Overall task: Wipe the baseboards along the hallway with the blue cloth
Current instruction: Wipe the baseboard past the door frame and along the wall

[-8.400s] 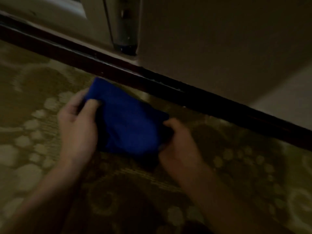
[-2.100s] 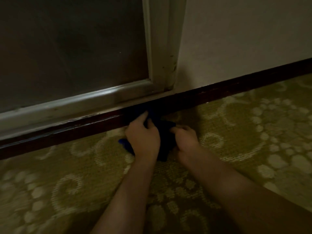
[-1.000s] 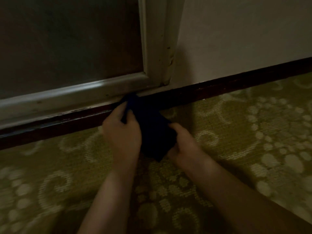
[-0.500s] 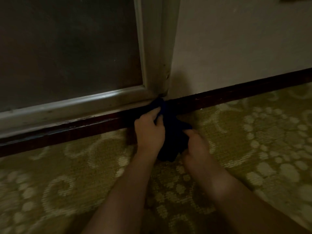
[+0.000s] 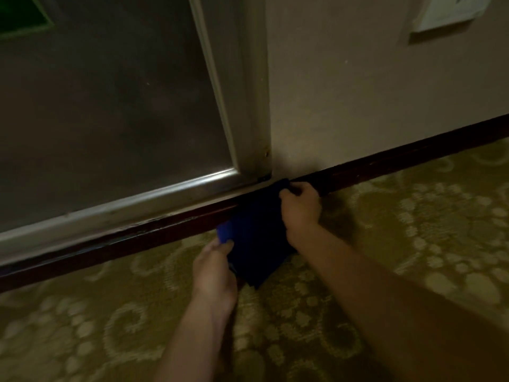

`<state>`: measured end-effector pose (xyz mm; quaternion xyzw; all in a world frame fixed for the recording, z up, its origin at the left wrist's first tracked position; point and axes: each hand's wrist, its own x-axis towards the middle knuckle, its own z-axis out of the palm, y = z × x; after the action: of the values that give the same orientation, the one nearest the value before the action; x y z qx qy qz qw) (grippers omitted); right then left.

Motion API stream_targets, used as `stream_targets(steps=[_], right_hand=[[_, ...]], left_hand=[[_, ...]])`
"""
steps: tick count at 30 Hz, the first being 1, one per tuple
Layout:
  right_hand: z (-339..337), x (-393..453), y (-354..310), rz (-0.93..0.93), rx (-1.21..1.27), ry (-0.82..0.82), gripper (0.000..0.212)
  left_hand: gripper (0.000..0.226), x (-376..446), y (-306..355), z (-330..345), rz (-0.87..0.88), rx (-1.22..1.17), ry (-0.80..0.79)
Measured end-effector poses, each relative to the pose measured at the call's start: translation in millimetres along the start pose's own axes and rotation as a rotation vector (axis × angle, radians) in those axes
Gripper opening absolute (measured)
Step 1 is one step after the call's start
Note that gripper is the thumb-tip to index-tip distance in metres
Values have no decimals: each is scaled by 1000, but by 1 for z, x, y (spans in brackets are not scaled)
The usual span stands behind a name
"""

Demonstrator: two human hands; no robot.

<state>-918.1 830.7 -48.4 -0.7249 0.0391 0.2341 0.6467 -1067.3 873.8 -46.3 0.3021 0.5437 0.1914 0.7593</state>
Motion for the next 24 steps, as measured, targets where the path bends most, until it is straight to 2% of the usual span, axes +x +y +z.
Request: stream_targets(steps=[3, 5, 8, 10, 14, 17, 20, 22, 24], right_hand=[[44, -33, 34, 80, -10, -261, 30], [58, -51, 50, 188, 94, -351, 21], [39, -53, 59, 341, 225, -288, 19], [7, -42, 56, 401, 270, -234, 21], [-36, -35, 49, 500, 325, -294, 27], [-22, -45, 51, 565, 334, -296, 25], [18, -58, 47, 672, 365, -380, 28], [45, -65, 48, 638, 340, -437, 33], [69, -73, 51, 526, 258, -395, 29]], left_hand=[[33, -14, 15, -42, -39, -53, 80], [30, -15, 24, -62, -70, -89, 98], [20, -5, 19, -65, -78, -151, 9], [21, 6, 3, -52, -90, -153, -33], [42, 35, -11, -51, -61, -18, -76], [27, 47, 1, -67, -21, -8, -86], [24, 50, 25, -90, 36, -70, -113], [20, 51, 40, -112, 59, -112, -100], [21, 54, 54, -135, 41, -91, -73]])
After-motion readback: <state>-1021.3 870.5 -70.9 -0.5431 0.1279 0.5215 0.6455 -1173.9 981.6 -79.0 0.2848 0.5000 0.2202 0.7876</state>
